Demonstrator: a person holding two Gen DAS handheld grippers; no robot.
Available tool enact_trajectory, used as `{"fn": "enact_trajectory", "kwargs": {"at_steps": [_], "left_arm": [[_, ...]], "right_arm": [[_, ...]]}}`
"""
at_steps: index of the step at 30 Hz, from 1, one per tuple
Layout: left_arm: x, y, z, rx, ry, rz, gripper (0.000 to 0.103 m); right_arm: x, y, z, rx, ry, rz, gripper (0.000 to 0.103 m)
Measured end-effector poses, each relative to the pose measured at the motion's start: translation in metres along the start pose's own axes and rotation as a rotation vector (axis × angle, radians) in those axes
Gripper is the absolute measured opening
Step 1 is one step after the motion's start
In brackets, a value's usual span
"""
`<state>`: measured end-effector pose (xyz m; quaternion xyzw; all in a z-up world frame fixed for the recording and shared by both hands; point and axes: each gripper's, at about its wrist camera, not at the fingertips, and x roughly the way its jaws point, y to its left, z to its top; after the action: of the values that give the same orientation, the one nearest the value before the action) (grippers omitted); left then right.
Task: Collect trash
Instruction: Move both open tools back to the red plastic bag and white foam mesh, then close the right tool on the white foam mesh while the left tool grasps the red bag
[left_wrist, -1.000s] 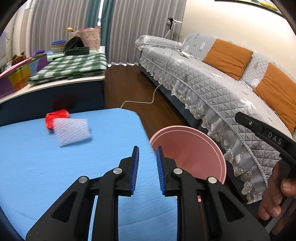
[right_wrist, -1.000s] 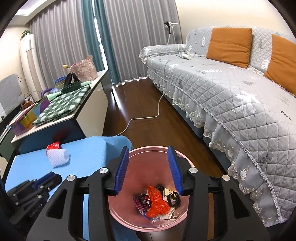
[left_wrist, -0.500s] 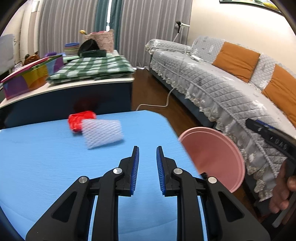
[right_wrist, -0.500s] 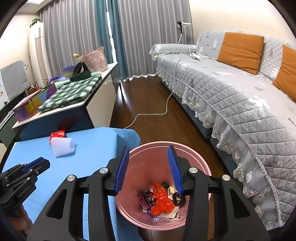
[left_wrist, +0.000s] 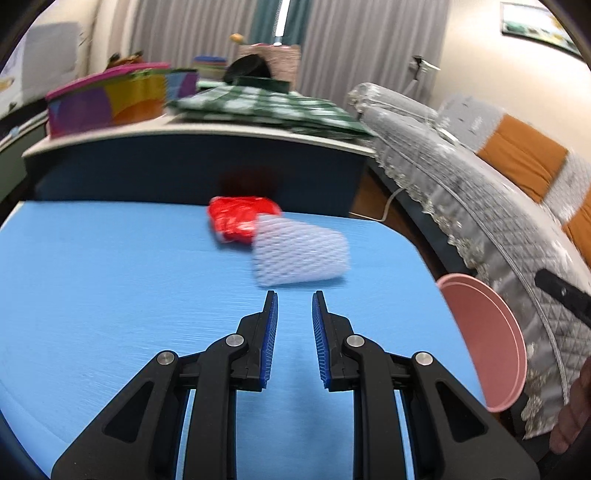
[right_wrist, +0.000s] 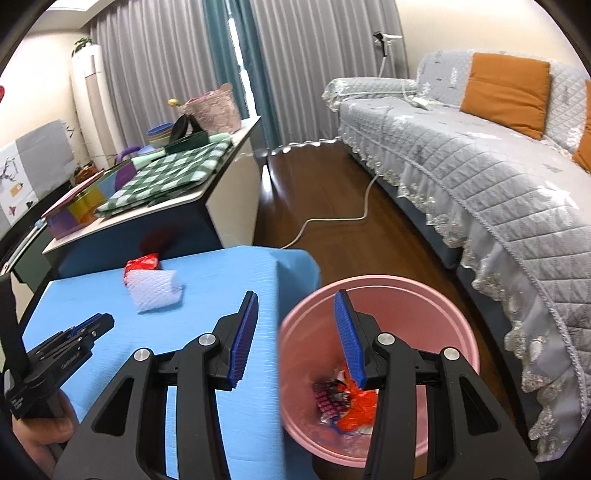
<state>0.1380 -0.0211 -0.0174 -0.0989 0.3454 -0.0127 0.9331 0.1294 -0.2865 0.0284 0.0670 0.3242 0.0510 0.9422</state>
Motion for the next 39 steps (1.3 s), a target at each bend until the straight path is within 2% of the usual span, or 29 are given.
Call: {"fn": "enact_trajectory", "kwargs": {"at_steps": [9,19,22,27,36,38,39], "left_arm": [[0.007,0.053,0.007,-0.133,-0.007,0.052,0.02],[0.003,0.09,0.01,-0.173,-0.012,0.099,0.02],[0.004,0.094,0.01,-0.174,-0.008,0.102,0.02],[0.007,0.093,0.014,-0.155,-0.01,0.102,0.02],[0.019,0.087,0.016,-0.16,0.002,0.097,0.02],[0.02,0.085,0.016,-0.159,0.002,0.09,0.02],[0.021,0.084,0.016,-0.158,0.001,0.088,0.02]], "right_arm": [[0.032,0.046,-0.001,-0.022,0.035,0.107,0.044],[0.092,0.099,0.002,-0.033,0.157,0.251,0.044],[0.113,0.108,0.002,-0.028,0.188,0.271,0.049],[0.137,0.111,0.001,-0.009,0.218,0.292,0.05],[0.147,0.124,-0.001,-0.057,0.24,0.375,0.049],[0.147,0.126,-0.004,-0.069,0.24,0.381,0.046],[0.147,0.127,-0.005,-0.074,0.24,0.38,0.041]]}}
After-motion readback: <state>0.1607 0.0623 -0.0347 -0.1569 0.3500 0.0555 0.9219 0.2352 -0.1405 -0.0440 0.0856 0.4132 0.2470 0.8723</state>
